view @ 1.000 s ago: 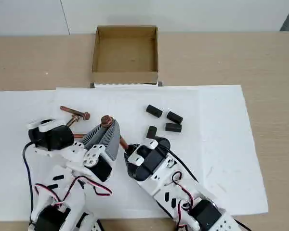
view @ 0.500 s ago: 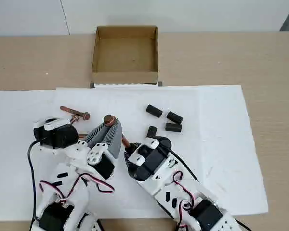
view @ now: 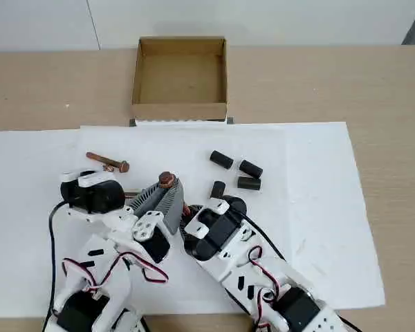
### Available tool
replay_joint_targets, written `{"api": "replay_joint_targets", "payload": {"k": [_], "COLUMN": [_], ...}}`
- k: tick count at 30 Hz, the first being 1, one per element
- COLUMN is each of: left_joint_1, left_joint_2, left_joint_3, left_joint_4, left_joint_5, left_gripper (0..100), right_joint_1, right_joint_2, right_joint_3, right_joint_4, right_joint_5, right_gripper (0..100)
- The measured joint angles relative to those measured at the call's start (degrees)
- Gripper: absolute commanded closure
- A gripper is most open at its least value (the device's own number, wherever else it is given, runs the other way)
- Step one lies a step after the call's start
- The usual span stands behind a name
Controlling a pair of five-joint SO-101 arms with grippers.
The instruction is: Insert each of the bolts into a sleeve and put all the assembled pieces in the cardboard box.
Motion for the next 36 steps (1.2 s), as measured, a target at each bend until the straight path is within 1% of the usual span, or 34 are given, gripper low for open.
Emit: {"api": "replay_joint_targets", "payload": {"k": [9, 13, 16, 18, 22, 24, 31, 36], "left_joint_1": [6.0, 6.7, 6.7, 6.7, 6.7, 6.6, 5.2, 2.5], "left_joint_2": [0.0, -0.4, -0.5, -0.5, -0.5, -0.5, -0.5, -0.5], "left_joint_3": [0.0, 0.4, 1.2, 1.5, 1.9, 2.2, 2.4, 2.4], "left_joint_4": [10.9, 12.3, 12.4, 12.4, 12.4, 12.7, 13.8, 13.8], "left_joint_5": [-4.6, -5.8, -8.2, -8.8, -9.5, -9.6, -9.3, -11.7], "left_gripper": [99, 99, 99, 94, 77, 73, 72, 72], "right_joint_1": [-0.2, -0.3, -0.3, -0.3, -0.2, 0.0, 0.4, 0.4], "right_joint_2": [0.1, 0.1, 0.2, 0.2, 0.2, 0.3, 0.2, 0.2], "right_joint_3": [0.0, 0.1, 0.2, 0.2, 0.3, 0.3, 0.2, 0.2], "right_joint_4": [0.0, 0.1, 0.1, 0.1, 0.2, 0.2, 0.2, 0.2], "right_joint_5": [2.8, 3.1, 3.1, 3.1, 3.1, 3.1, 3.1, 3.1], "right_gripper": [99.5, 99.5, 99.5, 99.5, 99.5, 99.5, 99.5, 99.5]}}
